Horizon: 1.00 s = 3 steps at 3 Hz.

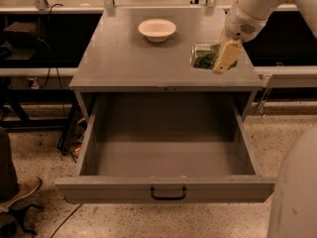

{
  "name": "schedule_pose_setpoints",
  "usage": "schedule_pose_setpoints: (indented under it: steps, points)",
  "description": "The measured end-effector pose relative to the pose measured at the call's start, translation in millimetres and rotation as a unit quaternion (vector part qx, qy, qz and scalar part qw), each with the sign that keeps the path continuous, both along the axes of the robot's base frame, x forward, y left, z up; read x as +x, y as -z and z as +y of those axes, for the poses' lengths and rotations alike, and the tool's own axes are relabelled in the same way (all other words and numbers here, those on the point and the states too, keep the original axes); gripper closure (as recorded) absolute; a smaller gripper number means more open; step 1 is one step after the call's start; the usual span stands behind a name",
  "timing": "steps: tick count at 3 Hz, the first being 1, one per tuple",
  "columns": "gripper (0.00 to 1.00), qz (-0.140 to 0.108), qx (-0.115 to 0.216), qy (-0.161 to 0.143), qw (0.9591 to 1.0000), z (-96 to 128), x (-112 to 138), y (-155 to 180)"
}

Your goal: Place green can into top drawer

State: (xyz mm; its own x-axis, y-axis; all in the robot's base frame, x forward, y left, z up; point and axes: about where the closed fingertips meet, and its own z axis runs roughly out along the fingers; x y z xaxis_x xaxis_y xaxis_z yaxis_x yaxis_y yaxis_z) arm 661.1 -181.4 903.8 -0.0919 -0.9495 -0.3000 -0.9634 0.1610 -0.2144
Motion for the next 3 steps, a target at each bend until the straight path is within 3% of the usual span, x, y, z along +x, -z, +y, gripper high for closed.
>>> schedule_pose_setpoints:
  steps: [1, 2, 3]
  points:
    - [1.00, 0.020, -0.027, 0.030, 0.9990, -6, -48, -16]
    - [1.00, 0.055, -0.035, 0.058, 0.9962, -4, -65, 6]
    - [1.00, 0.054, -0.033, 0.059, 0.9963, -4, -65, 7]
